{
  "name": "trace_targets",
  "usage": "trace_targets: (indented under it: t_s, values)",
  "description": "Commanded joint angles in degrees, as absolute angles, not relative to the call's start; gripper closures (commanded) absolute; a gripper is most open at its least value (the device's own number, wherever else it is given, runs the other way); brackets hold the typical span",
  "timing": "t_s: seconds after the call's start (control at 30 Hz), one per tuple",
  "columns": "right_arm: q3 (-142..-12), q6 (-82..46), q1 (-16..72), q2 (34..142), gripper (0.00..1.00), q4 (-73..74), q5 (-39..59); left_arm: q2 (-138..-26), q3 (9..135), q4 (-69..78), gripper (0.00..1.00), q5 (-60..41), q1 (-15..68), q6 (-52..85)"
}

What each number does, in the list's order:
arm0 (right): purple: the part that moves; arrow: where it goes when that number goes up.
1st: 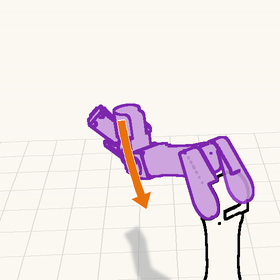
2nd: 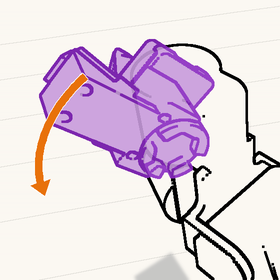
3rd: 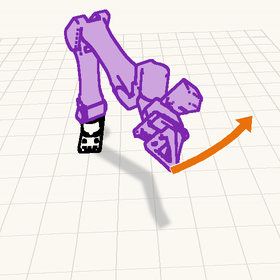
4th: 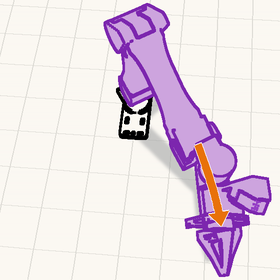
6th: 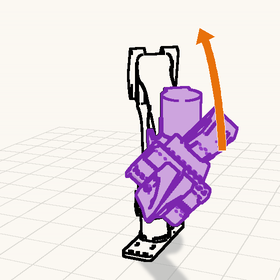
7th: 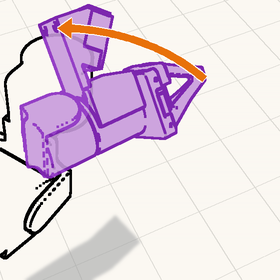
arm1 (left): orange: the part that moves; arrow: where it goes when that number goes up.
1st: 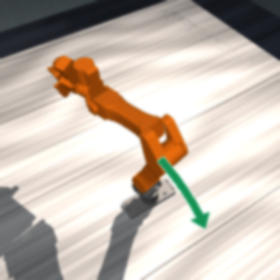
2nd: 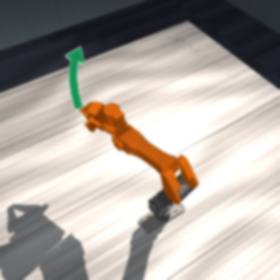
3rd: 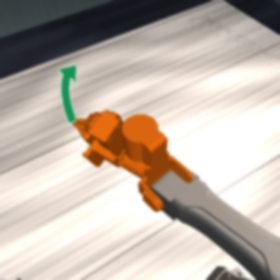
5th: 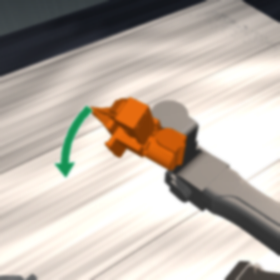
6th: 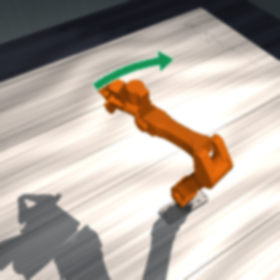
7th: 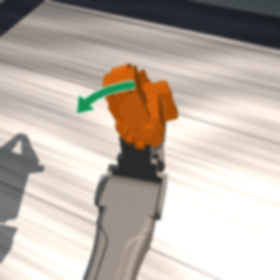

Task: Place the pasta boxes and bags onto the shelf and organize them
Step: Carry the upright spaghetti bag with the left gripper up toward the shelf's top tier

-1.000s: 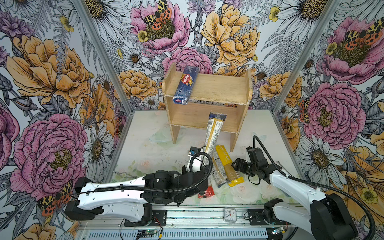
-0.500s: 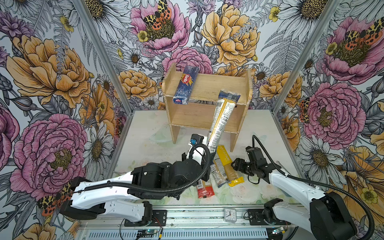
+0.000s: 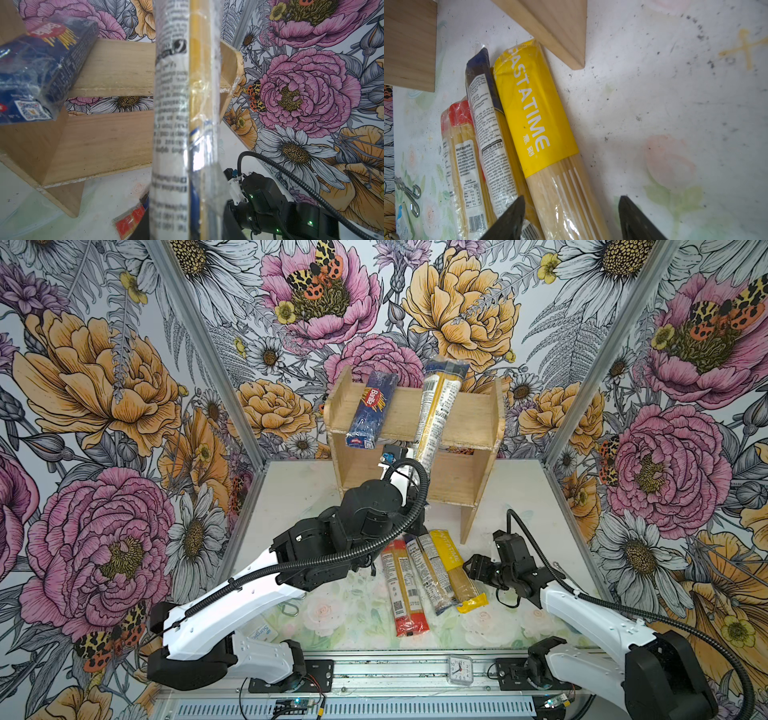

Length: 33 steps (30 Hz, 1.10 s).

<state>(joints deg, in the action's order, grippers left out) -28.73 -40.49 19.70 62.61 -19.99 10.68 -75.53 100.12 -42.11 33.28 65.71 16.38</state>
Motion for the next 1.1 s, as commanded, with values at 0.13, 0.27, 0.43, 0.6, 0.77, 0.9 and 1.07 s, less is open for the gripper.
trace_targets:
  t_s: [0.13, 0.27, 0.43, 0.6, 0.77, 0.9, 1.07]
  values:
    - [-29.4, -39.1, 20.1, 63.7, 0.27, -19.4, 9.5, -77.9, 108.9, -33.1, 1.00, 25.2, 59.6, 11.5]
    - [-30.1, -38.4, 20.0, 64.8, 0.26, -19.4, 9.3, -80.6, 112.4, -33.1, 1.00, 22.9, 57.0, 10.5]
    - [-30.3, -36.4, 20.0, 65.7, 0.26, -19.3, 9.2, -83.7, 115.6, -32.8, 1.00, 20.2, 53.6, 10.6]
    - [-30.1, -36.1, 20.0, 65.6, 0.25, -19.4, 9.4, -86.2, 117.7, -32.7, 1.00, 19.4, 50.6, 10.8]
    - [-30.0, -35.6, 19.9, 65.5, 0.25, -19.3, 9.7, -88.4, 119.5, -32.7, 1.00, 19.4, 49.0, 9.8]
    - [-29.9, -35.3, 19.8, 65.9, 0.25, -19.2, 9.7, -89.6, 120.3, -32.7, 1.00, 20.2, 48.5, 9.6]
    - [-29.9, -35.0, 19.8, 67.0, 0.24, -18.9, 9.8, -90.8, 121.2, -32.8, 1.00, 21.9, 48.5, 9.2]
